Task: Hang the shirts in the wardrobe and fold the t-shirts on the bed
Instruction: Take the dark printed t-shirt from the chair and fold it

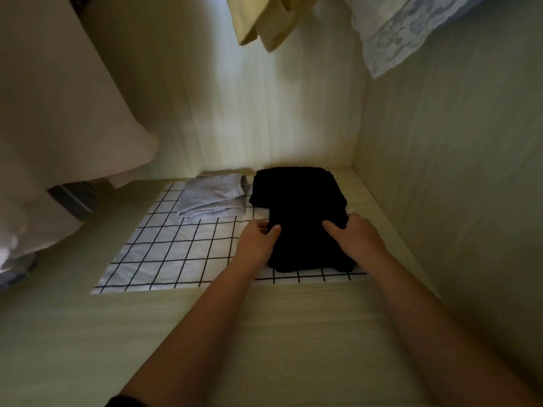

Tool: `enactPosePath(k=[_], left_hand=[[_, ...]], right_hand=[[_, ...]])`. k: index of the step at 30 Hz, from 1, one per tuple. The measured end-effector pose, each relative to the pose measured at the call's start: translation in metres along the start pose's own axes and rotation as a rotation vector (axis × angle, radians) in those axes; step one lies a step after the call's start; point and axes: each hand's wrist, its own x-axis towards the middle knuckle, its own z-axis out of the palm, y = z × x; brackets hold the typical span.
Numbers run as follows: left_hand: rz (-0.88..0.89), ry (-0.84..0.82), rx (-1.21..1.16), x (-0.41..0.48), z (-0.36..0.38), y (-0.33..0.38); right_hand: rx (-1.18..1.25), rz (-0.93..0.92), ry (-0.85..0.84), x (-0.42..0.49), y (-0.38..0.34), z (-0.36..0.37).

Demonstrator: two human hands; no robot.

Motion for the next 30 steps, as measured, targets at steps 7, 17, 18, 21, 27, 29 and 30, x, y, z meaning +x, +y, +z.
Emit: enactPosePath(k=[7, 17, 18, 21, 27, 29, 30], left_hand=[[0.098, 0.18, 0.135, -0.034, -0.021, -0.006], [0.244, 0.345, -0.328, -0.164, -0.127, -0.035], [0.233, 0.364, -0.367, -0.181, -0.143, -0.044], [0.207, 0.439, -0.421, -0.233, -0.191, -0.077], [0.083, 0.698, -0.467, -0.328, -0.277, -0.154], [0.014, 0.771, -0.469, -0.359, -0.302, -0.178], [-0.019, 0.808, -0.462, -0.374, -0.314, -0.189]], right_hand=[[-0.218, -0.16, 0.232, -0.034, -0.02, -0.002], [0.441, -0.532, -0.169, -0.175, -0.104, 0.058], [0.5, -0.551, -0.218, -0.195, -0.112, 0.069], [0.636, -0.599, -0.386, -0.257, -0.135, 0.101], [0.723, -0.696, -0.675, -0.375, -0.177, 0.17], [0.729, -0.721, -0.781, -0.412, -0.191, 0.194], [0.731, -0.728, -0.825, -0.43, -0.198, 0.205]])
